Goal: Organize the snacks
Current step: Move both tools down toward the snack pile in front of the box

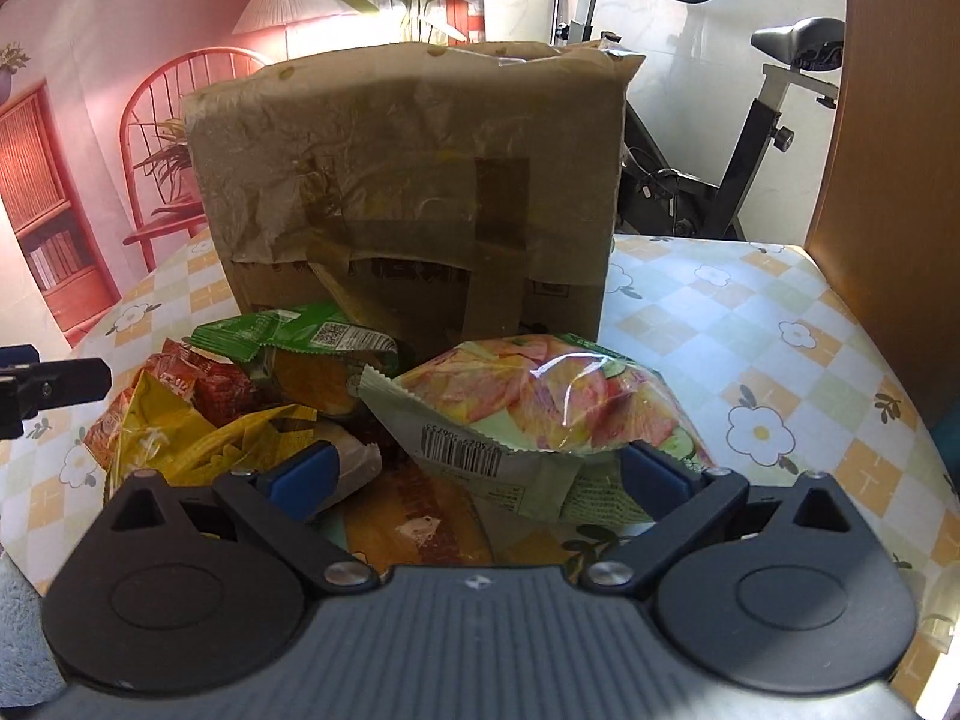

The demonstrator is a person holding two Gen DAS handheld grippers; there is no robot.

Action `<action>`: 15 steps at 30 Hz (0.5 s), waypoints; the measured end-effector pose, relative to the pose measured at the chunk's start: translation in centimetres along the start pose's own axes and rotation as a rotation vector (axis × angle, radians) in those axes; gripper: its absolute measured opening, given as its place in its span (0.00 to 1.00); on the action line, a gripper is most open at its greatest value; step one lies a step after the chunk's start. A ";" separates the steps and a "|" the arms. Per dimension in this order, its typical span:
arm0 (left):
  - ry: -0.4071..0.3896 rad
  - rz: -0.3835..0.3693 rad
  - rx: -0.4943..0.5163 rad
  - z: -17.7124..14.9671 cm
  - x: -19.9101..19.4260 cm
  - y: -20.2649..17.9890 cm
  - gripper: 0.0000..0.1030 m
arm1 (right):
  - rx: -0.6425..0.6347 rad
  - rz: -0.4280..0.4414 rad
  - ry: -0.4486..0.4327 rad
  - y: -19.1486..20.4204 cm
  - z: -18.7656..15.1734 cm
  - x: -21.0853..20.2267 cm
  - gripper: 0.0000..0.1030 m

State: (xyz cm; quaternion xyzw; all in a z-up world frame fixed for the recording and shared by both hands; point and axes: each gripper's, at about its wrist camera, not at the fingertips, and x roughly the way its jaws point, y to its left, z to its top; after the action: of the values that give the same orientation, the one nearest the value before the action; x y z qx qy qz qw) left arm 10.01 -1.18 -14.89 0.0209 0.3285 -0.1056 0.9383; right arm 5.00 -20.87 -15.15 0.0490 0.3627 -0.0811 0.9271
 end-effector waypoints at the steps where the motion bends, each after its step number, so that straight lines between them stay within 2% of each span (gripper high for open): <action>1: 0.020 0.011 0.015 0.0 0.2 -0.2 0.97 | -0.013 -0.011 -0.006 0.0 0.2 -0.1 0.99; 3: 0.018 0.020 0.056 0.3 0.1 -0.5 0.94 | -0.041 -0.031 -0.030 0.1 0.8 -0.5 0.99; 6: -0.030 0.025 0.085 2.5 -0.9 0.1 0.93 | -0.106 -0.054 -0.095 0.4 2.3 -1.5 0.99; 11: -0.159 0.090 0.024 6.9 -3.8 1.5 0.93 | -0.137 -0.069 -0.207 -0.8 4.9 -3.8 0.99; 15: -0.294 0.033 0.012 7.3 -5.6 2.3 0.93 | -0.176 -0.086 -0.317 -2.8 6.1 -5.3 1.00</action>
State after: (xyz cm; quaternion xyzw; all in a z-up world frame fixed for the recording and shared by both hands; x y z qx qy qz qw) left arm 10.66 1.30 -5.73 0.0162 0.1866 -0.0941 0.9778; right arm 4.68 -23.88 -7.20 -0.0610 0.2197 -0.0952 0.9690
